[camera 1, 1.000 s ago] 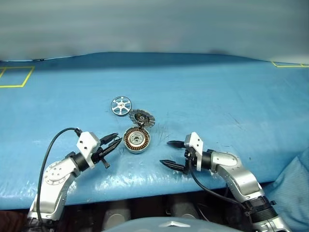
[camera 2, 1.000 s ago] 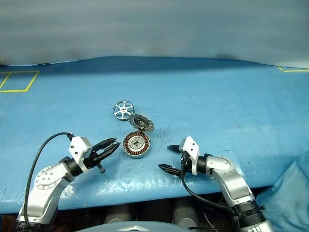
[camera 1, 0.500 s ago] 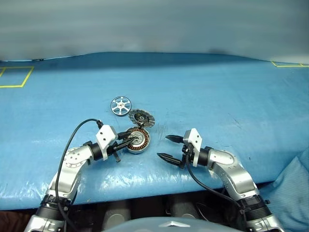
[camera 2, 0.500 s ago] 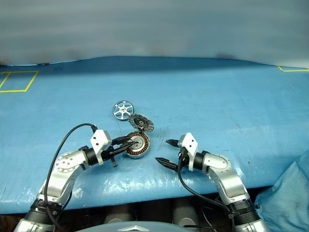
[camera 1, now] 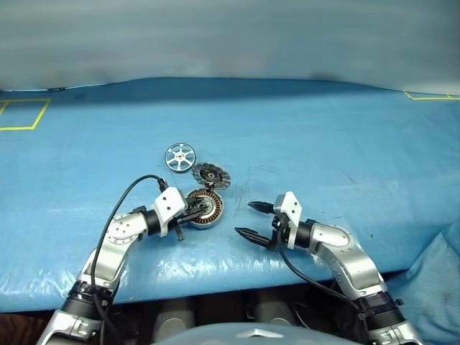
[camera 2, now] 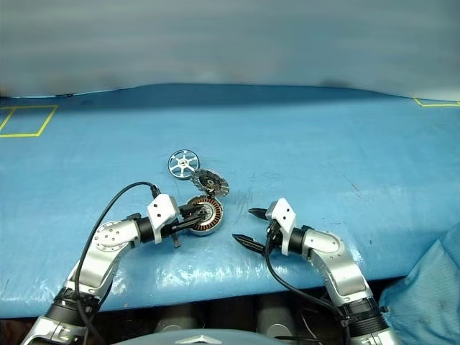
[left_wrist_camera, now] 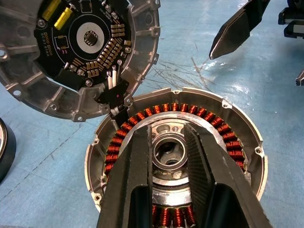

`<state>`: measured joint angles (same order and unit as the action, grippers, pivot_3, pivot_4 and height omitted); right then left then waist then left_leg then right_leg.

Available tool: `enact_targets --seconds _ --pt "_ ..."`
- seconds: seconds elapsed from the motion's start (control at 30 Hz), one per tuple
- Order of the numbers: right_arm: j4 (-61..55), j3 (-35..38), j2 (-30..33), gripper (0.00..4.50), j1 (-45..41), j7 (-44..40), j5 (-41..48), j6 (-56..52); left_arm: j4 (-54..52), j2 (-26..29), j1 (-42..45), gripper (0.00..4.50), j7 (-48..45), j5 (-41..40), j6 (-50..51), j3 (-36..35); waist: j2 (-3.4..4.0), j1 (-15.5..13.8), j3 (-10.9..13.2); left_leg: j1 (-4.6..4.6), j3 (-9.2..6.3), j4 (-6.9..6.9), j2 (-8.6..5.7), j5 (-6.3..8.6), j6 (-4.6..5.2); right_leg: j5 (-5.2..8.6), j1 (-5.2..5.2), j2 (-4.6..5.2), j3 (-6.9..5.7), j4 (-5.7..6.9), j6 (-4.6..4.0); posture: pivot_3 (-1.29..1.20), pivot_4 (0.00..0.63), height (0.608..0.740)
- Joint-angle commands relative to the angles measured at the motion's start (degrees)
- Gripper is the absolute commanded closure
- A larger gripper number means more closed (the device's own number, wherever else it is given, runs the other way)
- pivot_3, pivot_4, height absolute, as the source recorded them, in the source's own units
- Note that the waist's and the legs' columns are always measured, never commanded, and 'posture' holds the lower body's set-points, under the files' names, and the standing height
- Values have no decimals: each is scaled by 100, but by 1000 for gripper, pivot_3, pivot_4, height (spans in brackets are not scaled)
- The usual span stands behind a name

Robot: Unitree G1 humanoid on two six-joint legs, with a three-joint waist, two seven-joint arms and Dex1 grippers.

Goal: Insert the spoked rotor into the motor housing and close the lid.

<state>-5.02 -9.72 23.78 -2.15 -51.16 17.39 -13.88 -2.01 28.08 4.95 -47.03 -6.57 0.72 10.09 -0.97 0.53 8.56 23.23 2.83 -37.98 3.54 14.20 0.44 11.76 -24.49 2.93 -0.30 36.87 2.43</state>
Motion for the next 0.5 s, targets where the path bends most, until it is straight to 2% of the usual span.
enact_targets --seconds 0.03,0.5 --pt "-210 85 -11 0 -21 -4 121 40 64 -73 81 3869 94 103 -75 48 0 -1 0 0 0 0 0 0 0 0 0 0 0 0 0 0 150 740" --pt "-231 88 -4 0 -1 -1 129 -11 333 -207 297 3869 177 252 -94 207 0 -7 -2 -3 -1 -8 0 0 0 -3 7 0 0 1 4 0 150 740"
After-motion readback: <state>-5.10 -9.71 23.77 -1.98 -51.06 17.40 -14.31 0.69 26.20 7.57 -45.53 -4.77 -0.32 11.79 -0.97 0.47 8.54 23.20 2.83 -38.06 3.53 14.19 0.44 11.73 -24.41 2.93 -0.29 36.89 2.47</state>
